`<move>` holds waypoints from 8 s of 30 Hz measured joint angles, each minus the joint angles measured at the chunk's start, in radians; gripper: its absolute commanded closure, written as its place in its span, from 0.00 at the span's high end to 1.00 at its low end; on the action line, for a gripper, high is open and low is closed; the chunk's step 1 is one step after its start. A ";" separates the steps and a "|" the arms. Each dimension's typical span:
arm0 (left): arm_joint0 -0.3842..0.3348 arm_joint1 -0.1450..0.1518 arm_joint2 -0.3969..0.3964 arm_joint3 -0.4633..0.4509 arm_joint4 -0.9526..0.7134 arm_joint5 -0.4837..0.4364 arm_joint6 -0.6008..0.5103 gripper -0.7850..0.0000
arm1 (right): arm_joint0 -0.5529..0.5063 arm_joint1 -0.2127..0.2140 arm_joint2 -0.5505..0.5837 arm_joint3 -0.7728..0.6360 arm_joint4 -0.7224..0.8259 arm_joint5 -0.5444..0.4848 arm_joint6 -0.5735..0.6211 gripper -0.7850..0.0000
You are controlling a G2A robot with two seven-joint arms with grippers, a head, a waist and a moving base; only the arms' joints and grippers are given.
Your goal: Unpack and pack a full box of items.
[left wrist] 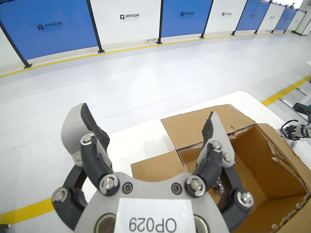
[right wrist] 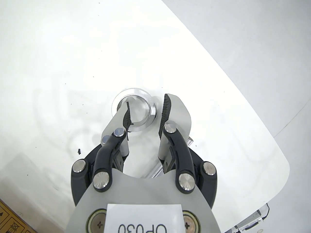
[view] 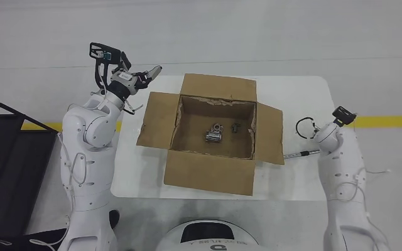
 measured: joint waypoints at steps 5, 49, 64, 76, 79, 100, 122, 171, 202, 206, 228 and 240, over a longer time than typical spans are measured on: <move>0.000 0.000 0.000 0.000 0.000 0.000 0.000 1.00 | 0.014 -0.002 -0.007 0.025 0.004 -0.006 -0.004 0.00; 0.000 0.000 0.000 0.000 0.000 0.000 0.000 1.00 | -0.323 -0.036 0.022 -0.701 0.862 -0.422 0.027 0.00; 0.000 0.000 0.000 0.000 0.000 0.000 0.000 1.00 | -0.169 -0.022 -0.364 -0.814 0.380 -0.345 0.210 0.00; 0.000 0.000 0.000 0.000 0.000 0.000 0.000 1.00 | 0.052 -0.060 -0.724 -0.557 -0.053 -0.230 0.350 0.24; 0.000 0.000 0.000 0.000 0.000 0.000 0.000 1.00 | 0.088 -0.067 -0.766 -0.501 -0.127 -0.247 0.406 0.42; 0.000 0.000 0.000 0.000 0.000 0.000 0.000 1.00 | -0.158 -0.028 -0.326 -0.940 0.006 -0.306 0.390 1.00; 0.000 0.000 0.000 0.000 0.000 0.000 0.000 1.00 | -0.343 -0.017 0.074 -0.862 0.090 -0.097 0.399 1.00; 0.000 0.000 0.000 0.000 0.000 0.000 0.000 1.00 | -0.222 -0.277 0.185 -0.417 -0.249 -0.011 0.365 0.02; 0.000 0.000 0.000 0.000 0.000 0.000 0.000 1.00 | -0.086 -0.536 0.346 -0.430 -0.616 -0.118 0.472 0.00; 0.000 0.000 0.000 0.000 0.000 0.000 0.000 1.00 | -0.056 -0.548 0.369 -0.385 -0.660 -0.123 0.478 0.19; 0.000 0.000 0.000 0.000 0.000 0.000 0.000 1.00 | 0.027 -0.588 0.440 -0.309 -0.771 -0.141 0.495 0.28; 0.000 0.000 0.000 0.000 0.000 0.000 0.000 1.00 | 0.098 -0.585 0.490 -0.217 -0.833 -0.165 0.519 0.08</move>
